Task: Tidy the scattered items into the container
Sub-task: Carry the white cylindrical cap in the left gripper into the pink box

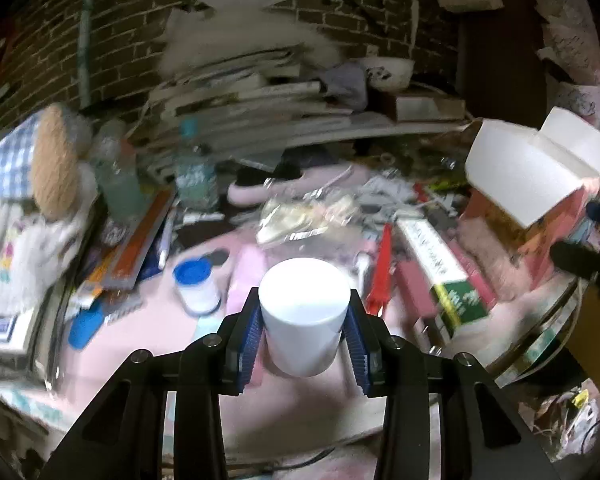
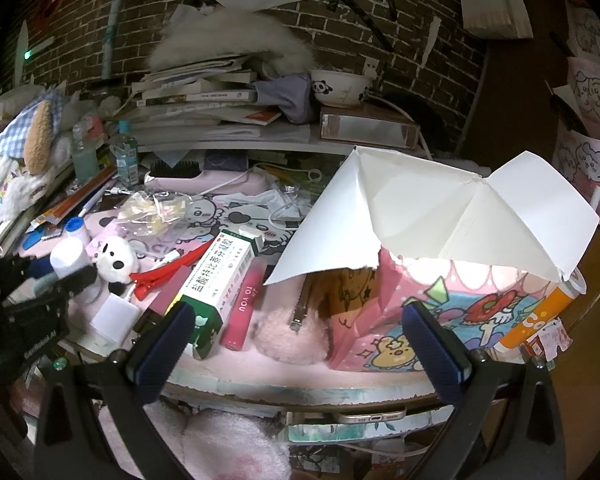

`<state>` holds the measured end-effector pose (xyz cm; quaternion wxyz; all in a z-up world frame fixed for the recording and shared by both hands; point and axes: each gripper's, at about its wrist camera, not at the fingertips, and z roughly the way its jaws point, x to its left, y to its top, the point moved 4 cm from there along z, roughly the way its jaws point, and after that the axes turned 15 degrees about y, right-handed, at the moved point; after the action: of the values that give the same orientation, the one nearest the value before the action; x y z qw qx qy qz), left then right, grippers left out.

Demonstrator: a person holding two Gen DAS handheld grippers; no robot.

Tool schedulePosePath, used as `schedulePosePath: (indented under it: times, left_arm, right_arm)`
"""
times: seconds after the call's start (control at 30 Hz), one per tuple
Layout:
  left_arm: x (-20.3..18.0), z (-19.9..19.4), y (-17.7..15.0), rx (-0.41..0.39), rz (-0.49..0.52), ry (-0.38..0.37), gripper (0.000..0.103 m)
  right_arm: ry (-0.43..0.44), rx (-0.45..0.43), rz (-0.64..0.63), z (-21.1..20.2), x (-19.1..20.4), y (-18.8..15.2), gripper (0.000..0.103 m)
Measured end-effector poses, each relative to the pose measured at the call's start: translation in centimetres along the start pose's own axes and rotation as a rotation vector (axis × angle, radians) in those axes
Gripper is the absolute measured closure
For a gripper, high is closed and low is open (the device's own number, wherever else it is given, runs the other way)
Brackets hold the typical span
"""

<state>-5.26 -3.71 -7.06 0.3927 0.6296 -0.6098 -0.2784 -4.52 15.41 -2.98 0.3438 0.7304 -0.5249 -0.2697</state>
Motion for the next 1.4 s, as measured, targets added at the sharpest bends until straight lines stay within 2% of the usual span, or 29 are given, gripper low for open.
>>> schedulePosePath:
  times: [0.3,0.4,0.5,0.67,0.8,0.97,1.27,1.3,1.33,1.37,1.4]
  left_arm:
    - [-5.2,-2.1,7.6,-0.106,0.133,-0.129,0.069]
    - [-7.6,-2.9,10.6,-0.13,0.179,-0.219,0.069]
    - [-10.9,-3.5,13.3,-0.138,0.256,-0.34,0.069]
    - [-16.4,-4.9,15.9,-0.142,0.378,-0.488,0.069]
    - [-20.1,-5.5,16.6,-0.095,0.467,-0.58,0.069]
    - [-23.8,-4.4,16.4,0.004,0.545,-0.606,0.069]
    - [-26.5,-1.6,14.1,0.093,0.634,-0.484,0.068]
    - [-26.6,-1.3,13.9,0.094,0.643,-0.473,0.066]
    - [-26.8,-1.0,13.6,0.088,0.656,-0.451,0.052]
    - [-26.9,-1.0,13.5,0.076,0.661,-0.43,0.035]
    - [-26.8,-1.0,13.5,0.054,0.662,-0.41,0.028]
  right_arm:
    - [0.013,-0.012,0.001,-0.8,-0.2,-0.2,0.0]
    - [0.017,-0.009,0.011,-1.0,-0.6,-0.2,0.0]
    - [0.016,-0.011,0.014,-1.3,-0.7,-0.2,0.0]
    - [0.018,-0.021,0.027,-1.7,-1.3,-0.2,0.0]
    - [0.016,-0.025,0.039,-2.0,-1.9,-0.2,0.0]
    - [0.013,-0.028,0.05,-2.2,-2.5,-0.3,0.0]
    - [0.02,-0.032,0.08,-2.4,-3.5,-0.5,0.0]
    - [0.02,-0.031,0.081,-2.4,-3.6,-0.5,0.0]
    - [0.02,-0.03,0.084,-2.4,-3.6,-0.6,0.0]
    - [0.021,-0.029,0.086,-2.4,-3.7,-0.6,0.0]
    - [0.02,-0.028,0.088,-2.4,-3.8,-0.6,0.0]
